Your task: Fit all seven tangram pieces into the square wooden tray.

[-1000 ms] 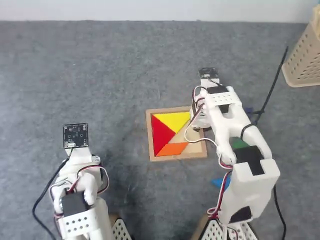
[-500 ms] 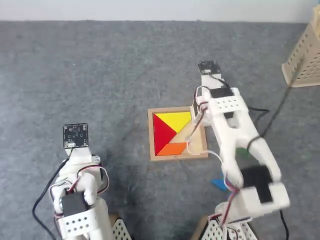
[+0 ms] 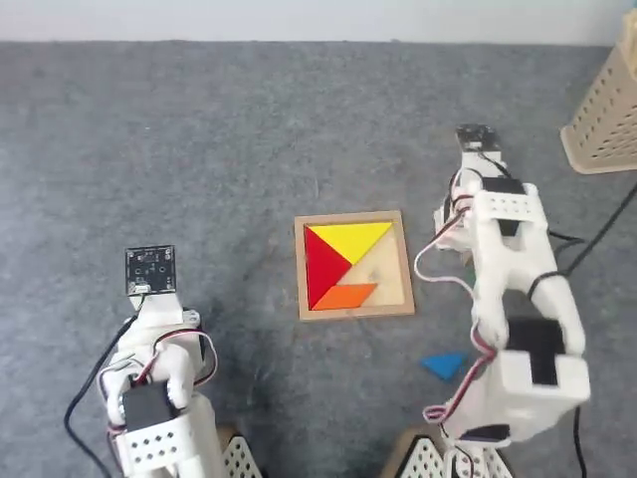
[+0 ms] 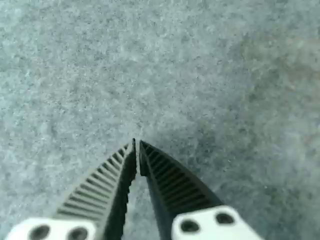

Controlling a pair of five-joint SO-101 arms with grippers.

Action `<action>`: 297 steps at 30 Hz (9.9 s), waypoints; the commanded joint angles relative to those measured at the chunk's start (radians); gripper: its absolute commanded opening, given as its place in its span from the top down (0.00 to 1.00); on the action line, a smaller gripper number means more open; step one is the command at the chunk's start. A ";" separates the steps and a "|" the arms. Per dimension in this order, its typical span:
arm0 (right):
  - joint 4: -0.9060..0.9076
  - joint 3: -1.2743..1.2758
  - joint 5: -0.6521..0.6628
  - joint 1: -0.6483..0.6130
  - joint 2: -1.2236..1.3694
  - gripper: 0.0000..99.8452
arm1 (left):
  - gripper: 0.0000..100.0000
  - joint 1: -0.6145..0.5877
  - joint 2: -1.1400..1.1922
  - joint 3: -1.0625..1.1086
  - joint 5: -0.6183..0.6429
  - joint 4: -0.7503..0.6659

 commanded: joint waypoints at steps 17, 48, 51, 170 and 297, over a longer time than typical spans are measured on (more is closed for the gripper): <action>-0.024 -0.109 -0.003 0.048 0.051 0.86 | 0.99 0.003 -0.014 -0.010 0.008 0.006; 0.183 -0.106 0.155 -0.213 -0.162 0.99 | 0.99 0.003 -0.014 -0.010 0.008 0.006; 0.225 -0.112 0.287 -0.340 -0.213 0.99 | 0.99 0.003 -0.014 -0.010 0.008 0.006; -0.044 0.068 0.367 -0.470 -0.065 0.99 | 0.99 0.003 -0.014 -0.010 0.008 0.006; 0.183 0.250 0.126 0.087 -0.357 0.75 | 0.99 0.003 -0.014 -0.010 0.008 0.006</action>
